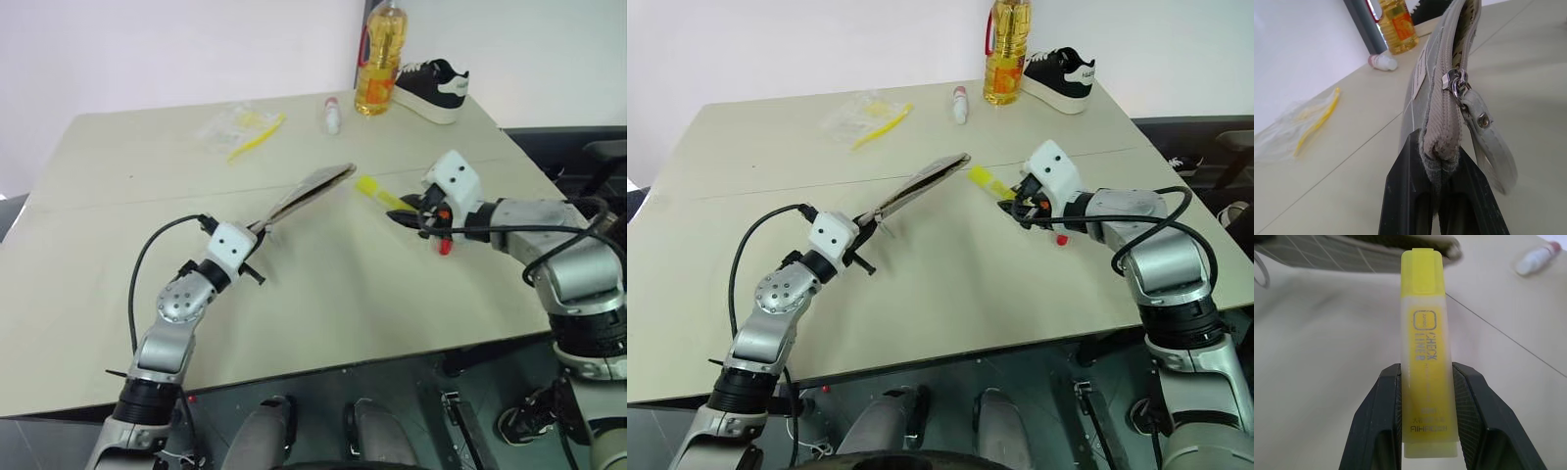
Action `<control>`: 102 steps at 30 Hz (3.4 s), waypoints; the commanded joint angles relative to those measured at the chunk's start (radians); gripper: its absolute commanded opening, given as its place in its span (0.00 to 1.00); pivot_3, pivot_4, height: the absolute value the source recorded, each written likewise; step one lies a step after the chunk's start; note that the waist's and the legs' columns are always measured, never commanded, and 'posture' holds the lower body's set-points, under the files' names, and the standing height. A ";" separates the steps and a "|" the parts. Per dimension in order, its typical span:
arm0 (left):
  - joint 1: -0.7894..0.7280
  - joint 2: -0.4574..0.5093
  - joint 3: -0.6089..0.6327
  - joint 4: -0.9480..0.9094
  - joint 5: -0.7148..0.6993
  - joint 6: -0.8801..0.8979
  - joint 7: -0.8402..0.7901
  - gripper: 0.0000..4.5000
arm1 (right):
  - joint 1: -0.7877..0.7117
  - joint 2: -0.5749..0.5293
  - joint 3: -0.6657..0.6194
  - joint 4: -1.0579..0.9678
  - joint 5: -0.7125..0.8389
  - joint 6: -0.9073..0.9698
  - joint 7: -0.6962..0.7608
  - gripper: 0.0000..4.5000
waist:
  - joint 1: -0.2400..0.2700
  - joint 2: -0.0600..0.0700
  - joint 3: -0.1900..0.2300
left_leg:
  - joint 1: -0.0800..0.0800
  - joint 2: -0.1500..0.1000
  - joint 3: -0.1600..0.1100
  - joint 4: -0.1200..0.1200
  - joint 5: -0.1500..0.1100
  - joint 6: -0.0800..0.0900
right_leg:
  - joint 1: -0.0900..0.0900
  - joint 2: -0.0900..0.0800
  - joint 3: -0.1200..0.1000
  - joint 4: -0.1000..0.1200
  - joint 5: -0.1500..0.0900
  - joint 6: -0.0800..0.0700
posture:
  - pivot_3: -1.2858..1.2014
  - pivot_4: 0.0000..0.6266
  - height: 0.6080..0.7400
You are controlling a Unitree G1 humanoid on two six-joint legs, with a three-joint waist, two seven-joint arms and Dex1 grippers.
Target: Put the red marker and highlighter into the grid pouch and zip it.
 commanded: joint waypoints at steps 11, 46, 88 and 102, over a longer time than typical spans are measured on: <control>0.007 0.000 -0.016 -0.039 0.005 -0.033 -0.012 0.00 | -0.065 0.069 0.042 -0.002 0.003 0.015 -0.046 0.19 | 0.001 0.000 0.000 | -0.001 0.000 0.000 0.001 0.000 0.000 | 0.000 0.000 0.000 0.000 0.000 0.000 | 0.52 0.24 1.00; 0.000 0.198 -0.066 -0.074 -0.075 -0.066 -0.329 0.00 | -0.058 -0.094 0.200 -0.178 -0.154 -0.246 0.252 0.71 | 0.003 0.000 0.000 | -0.001 0.000 0.000 0.000 -0.001 0.000 | -0.001 -0.001 0.000 -0.002 -0.001 -0.002 | 0.52 0.24 1.00; -0.047 0.047 -0.063 0.053 0.011 -0.062 -0.104 0.00 | 0.178 -0.224 -0.009 -0.068 -0.052 -0.239 0.162 0.09 | 0.000 0.004 0.002 | -0.001 0.000 0.000 0.005 -0.003 0.002 | 0.003 0.000 -0.002 -0.001 0.000 0.003 | 0.52 0.24 1.00; -0.045 0.049 -0.075 0.004 -0.017 -0.068 -0.145 0.00 | 0.079 -0.183 0.105 -0.069 -0.122 -0.218 0.157 0.09 | 0.003 0.003 0.003 | -0.002 0.000 0.000 0.006 -0.004 0.002 | 0.002 -0.002 -0.002 -0.003 -0.001 -0.001 | 0.52 0.24 1.00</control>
